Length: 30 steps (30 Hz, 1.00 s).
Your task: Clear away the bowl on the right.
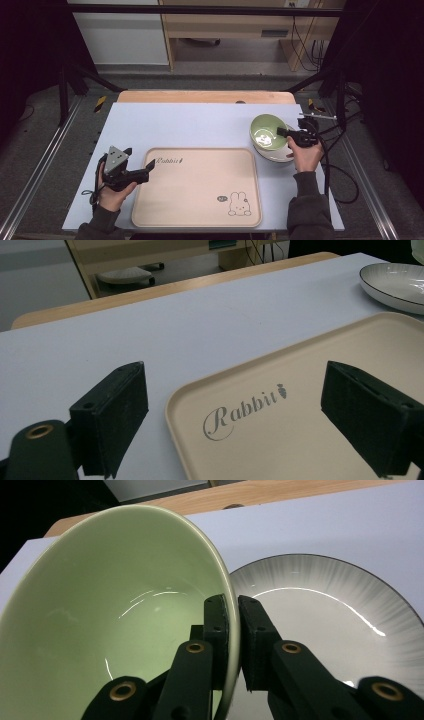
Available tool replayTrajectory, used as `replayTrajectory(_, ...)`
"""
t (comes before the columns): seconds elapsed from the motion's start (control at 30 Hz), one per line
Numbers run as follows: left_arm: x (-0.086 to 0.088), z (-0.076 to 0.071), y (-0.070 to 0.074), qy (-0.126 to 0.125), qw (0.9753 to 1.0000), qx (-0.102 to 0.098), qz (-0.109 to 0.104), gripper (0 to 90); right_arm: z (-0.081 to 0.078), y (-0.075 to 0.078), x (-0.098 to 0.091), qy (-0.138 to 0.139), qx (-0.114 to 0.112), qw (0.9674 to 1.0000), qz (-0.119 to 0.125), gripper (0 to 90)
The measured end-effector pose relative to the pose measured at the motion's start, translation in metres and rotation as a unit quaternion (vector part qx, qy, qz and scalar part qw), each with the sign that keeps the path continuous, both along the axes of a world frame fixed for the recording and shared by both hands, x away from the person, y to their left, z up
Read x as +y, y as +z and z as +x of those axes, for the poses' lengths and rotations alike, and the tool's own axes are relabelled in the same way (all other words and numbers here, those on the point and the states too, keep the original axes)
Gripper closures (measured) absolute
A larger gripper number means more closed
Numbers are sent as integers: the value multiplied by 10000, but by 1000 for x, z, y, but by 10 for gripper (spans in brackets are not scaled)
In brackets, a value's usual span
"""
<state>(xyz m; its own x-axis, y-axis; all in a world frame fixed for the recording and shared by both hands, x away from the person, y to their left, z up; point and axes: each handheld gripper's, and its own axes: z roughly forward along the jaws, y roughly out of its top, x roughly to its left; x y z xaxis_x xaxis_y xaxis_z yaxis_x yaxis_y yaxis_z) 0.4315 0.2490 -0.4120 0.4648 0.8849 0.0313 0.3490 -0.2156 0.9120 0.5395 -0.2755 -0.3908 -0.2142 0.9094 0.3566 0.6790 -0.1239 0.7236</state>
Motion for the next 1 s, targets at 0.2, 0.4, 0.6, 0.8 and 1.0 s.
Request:
replayTrajectory(0.2, -1, -1, 2, -24, 10000, -37, -31, 113, -2, 4, 8, 148, -24, 9999, 14, 837)
replayTrajectory(0.4, -1, -2, 2, -38, 10000, -41, -20, 114, -7, 11, 14, 263, -125, 9996, 4, 836)
replayTrajectory(0.6, -1, -2, 2, -43, 10000, -44, -29, 113, -11, 18, 22, 424, -256, 9988, -7, 835)
replayTrajectory(0.8, -1, -2, 3, -56, 10000, -44, -20, 113, -15, 24, 32, 580, -311, 9978, -5, 835)
replayTrajectory(1.0, -1, -2, 3, -56, 10000, -65, -49, 114, -16, 25, 43, 763, -338, 9965, -44, 835)
